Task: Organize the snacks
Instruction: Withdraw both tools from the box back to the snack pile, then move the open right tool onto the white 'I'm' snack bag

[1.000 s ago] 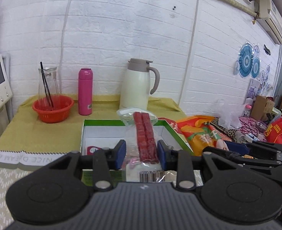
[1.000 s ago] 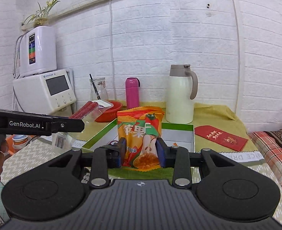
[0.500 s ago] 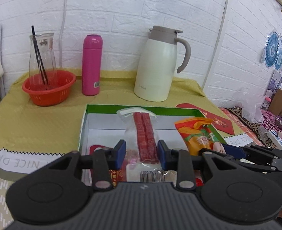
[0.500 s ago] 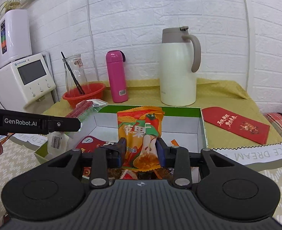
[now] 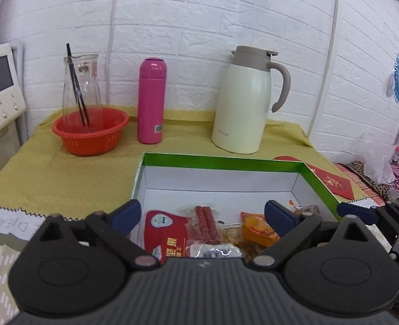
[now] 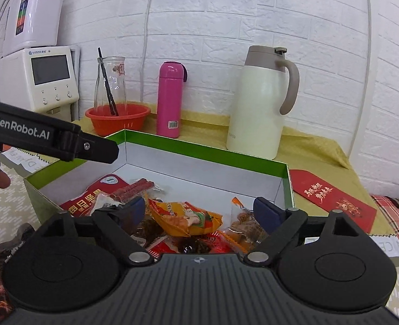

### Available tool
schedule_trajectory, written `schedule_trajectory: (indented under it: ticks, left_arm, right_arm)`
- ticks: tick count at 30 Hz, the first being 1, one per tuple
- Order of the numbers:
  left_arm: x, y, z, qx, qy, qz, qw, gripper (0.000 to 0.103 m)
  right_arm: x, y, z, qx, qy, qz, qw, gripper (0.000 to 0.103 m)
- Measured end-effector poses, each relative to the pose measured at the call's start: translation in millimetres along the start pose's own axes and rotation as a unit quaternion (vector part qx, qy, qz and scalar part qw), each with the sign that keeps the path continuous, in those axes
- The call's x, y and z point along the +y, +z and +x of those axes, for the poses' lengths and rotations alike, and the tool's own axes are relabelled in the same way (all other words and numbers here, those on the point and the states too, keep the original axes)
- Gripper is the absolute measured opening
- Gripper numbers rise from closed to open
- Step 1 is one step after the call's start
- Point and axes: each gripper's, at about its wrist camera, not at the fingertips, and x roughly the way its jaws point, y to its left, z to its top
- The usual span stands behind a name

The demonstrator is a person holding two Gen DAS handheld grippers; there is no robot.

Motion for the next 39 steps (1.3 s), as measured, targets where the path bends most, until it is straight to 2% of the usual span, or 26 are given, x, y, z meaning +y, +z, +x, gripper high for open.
schedule_trajectory:
  ticks: [4,14,21,25,28,33,39]
  left_arm:
    - [-0.6,1.6,-18.4,-0.006,0.001,-0.001,1.0000,0.097]
    - [-19.3,-1.1,-95.9,-0.038,-0.002,0.018,0.9991,0.097]
    - [-32.2,-36.2,-158.4,-0.039,-0.013,0.028,0.9987,0.097]
    - [-32.0,-69.9,-178.1,-0.024,-0.027,0.012,0.9993,0.097]
    - [-30.3,-100.2,-185.0,-0.001,-0.027,-0.001,0.9996,0.097]
    - [-25.2,-136.0,-193.1,0.032,-0.030,-0.026,0.9987,0.097]
    - [-20.7,-149.2,-203.4,0.036,-0.025,-0.028,0.9986,0.097]
  right_arm:
    - [-2.2,3.9,-17.2,-0.002,0.003,0.015,1.000,0.103]
    - [9.3,15.4,-92.8,-0.047,0.001,0.019,0.999,0.103]
    - [8.9,-5.6,-163.6,-0.077,0.009,0.036,0.996,0.103]
    - [5.4,-30.8,-187.4,-0.056,0.005,0.055,0.997,0.103]
    - [4.6,-55.7,-192.8,-0.023,0.007,0.063,0.998,0.103]
    - [2.3,-82.1,-171.8,0.041,0.014,0.098,0.994,0.103]
    - [-5.8,-91.3,-139.8,0.058,0.024,0.146,0.987,0.099]
